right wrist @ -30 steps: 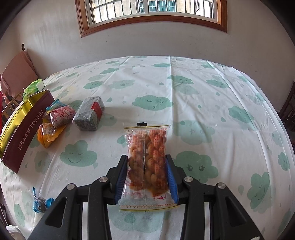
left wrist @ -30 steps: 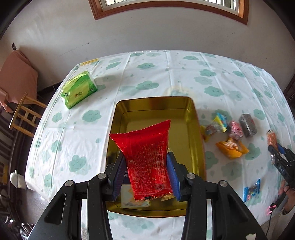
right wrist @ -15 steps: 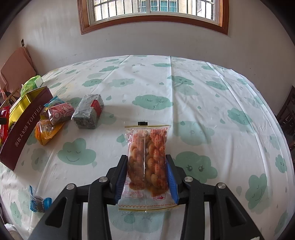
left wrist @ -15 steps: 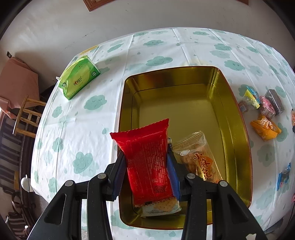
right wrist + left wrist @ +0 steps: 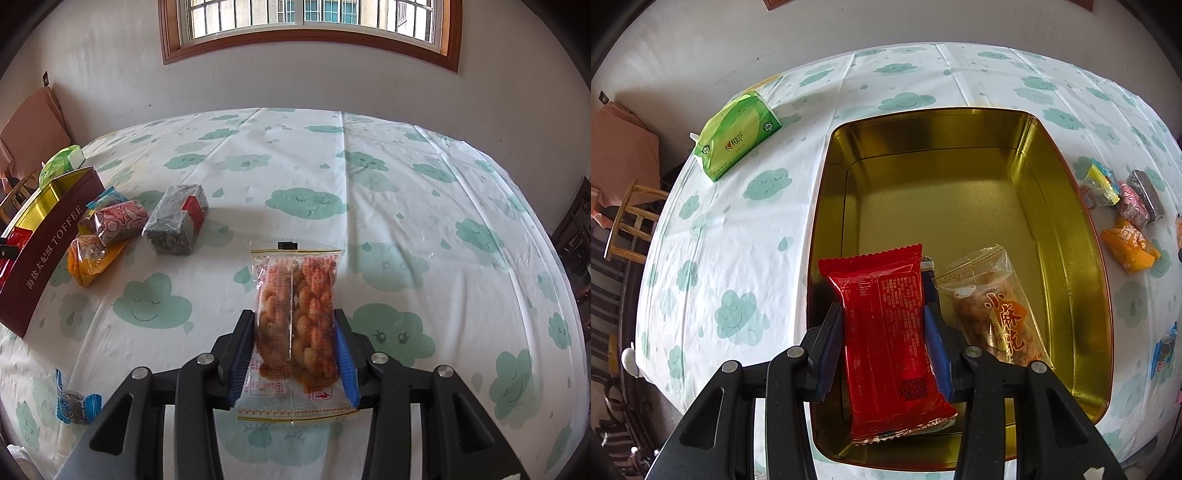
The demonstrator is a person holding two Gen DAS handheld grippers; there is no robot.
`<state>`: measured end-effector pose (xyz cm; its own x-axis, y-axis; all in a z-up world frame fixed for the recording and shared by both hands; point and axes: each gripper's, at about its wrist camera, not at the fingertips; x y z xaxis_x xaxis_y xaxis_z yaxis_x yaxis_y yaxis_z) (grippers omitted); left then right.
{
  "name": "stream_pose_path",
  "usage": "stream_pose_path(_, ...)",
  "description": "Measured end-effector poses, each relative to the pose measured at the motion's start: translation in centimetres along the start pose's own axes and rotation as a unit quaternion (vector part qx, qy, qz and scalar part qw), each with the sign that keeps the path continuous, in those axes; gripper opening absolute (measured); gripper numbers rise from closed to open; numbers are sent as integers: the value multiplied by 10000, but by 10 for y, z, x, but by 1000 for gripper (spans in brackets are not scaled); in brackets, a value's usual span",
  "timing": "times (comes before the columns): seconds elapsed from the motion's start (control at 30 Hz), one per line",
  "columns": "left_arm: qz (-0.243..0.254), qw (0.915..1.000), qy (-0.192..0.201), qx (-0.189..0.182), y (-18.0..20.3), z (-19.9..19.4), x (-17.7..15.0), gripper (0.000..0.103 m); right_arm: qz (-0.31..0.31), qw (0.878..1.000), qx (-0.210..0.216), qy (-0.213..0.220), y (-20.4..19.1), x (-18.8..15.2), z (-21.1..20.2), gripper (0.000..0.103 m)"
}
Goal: Organize snacks
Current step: 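Carry the red snack into the tin and open the left gripper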
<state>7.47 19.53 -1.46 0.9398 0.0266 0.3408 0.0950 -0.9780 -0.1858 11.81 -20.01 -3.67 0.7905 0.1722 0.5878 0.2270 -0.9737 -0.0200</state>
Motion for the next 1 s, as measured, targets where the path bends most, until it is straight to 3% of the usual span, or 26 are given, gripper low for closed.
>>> stream_pose_path(0.17, -171, 9997, 89, -139, -6, 0, -2, 42, 34, 9994, -37, -342, -1, 9, 4, 43)
stream_pose_path(0.27, -167, 9995, 177, -184, -7, -1, -5, 43, -96, 9985, 22, -538, -7, 12, 7, 56)
stream_pose_path(0.5, -226, 9983, 409, -340, -10, -12, -12, 42, 18, 9945, -13, -1042, -8, 22, 11, 58)
stream_pose_path(0.7, -326, 9955, 695, -551, -12, -28, -18, 48, 505, 9890, 231, -1374, 3, 30, 13, 58)
stream_pose_path(0.83, -337, 9942, 805, -631, -12, -36, -24, 50, 755, 9866, 278, -1422, 9, 32, 13, 54)
stream_pose_path(1.0, -523, 9924, 877, -681, -17, -43, -31, 53, 648, 9875, 17, -1436, 6, 32, 13, 41)
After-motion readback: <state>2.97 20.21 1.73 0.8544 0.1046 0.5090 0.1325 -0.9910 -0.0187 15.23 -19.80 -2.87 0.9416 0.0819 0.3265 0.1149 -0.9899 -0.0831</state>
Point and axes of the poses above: each gripper's, at about its wrist camera, not at the fingertips, and z roughly the way its jaws point, y to its right, x to its top, and after that the axes turned 2 degrees about z, right-handed
